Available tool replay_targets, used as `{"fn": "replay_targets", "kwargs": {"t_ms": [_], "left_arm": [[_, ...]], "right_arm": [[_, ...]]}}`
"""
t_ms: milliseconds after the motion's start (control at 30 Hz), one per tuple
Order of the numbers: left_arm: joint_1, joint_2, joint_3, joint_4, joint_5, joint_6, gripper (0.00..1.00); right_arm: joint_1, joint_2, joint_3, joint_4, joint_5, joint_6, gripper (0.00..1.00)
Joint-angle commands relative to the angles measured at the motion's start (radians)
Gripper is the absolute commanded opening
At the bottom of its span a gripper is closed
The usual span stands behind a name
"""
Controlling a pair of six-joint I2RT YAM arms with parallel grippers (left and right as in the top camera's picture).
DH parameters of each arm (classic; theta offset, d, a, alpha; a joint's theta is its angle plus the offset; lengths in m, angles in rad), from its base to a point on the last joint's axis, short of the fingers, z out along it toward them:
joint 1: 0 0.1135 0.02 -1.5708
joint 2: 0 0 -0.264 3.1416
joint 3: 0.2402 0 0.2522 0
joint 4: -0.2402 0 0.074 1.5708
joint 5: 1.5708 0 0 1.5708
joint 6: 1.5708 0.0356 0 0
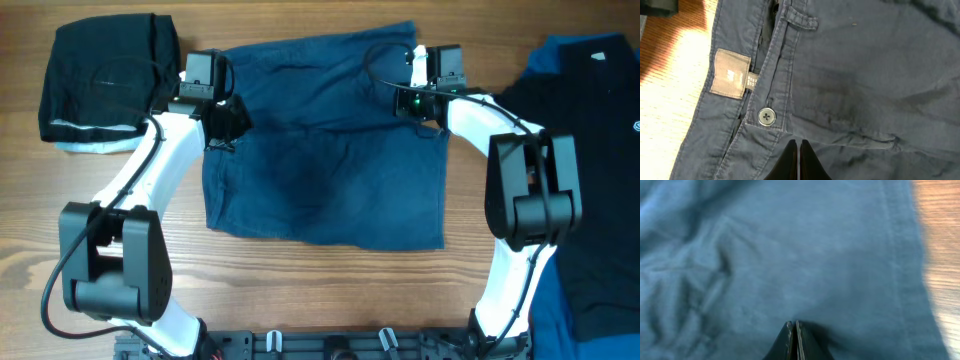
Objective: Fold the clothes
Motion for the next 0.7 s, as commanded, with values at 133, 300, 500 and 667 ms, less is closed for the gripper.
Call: {"fn": "replay_targets", "kwargs": {"t_ms": [133, 300, 500, 667], "left_arm": [[-0.004, 0.002, 0.002, 0.002, 0.007, 0.003, 0.04], [-0.004, 0.002, 0.002, 0.006, 0.008, 0.028, 0.04], [-0.003, 0.007, 0.002, 0.021, -0.043, 0.028, 0.05], [-0.004, 0.066, 0.002, 0.080, -0.039, 0.028, 0.06]], "right_arm": [[-0.039, 0.027, -0.003, -0.248, 0.265, 0.093, 0.04], [-0.097, 0.027, -0.003, -0.389, 0.290, 0.124, 0.04], [-0.132, 0.027, -0.003, -0.437, 0.290, 0.138, 0.04], [-0.140, 0.026, -0.003, -0.480, 0.293, 0.136, 0.04]]}}
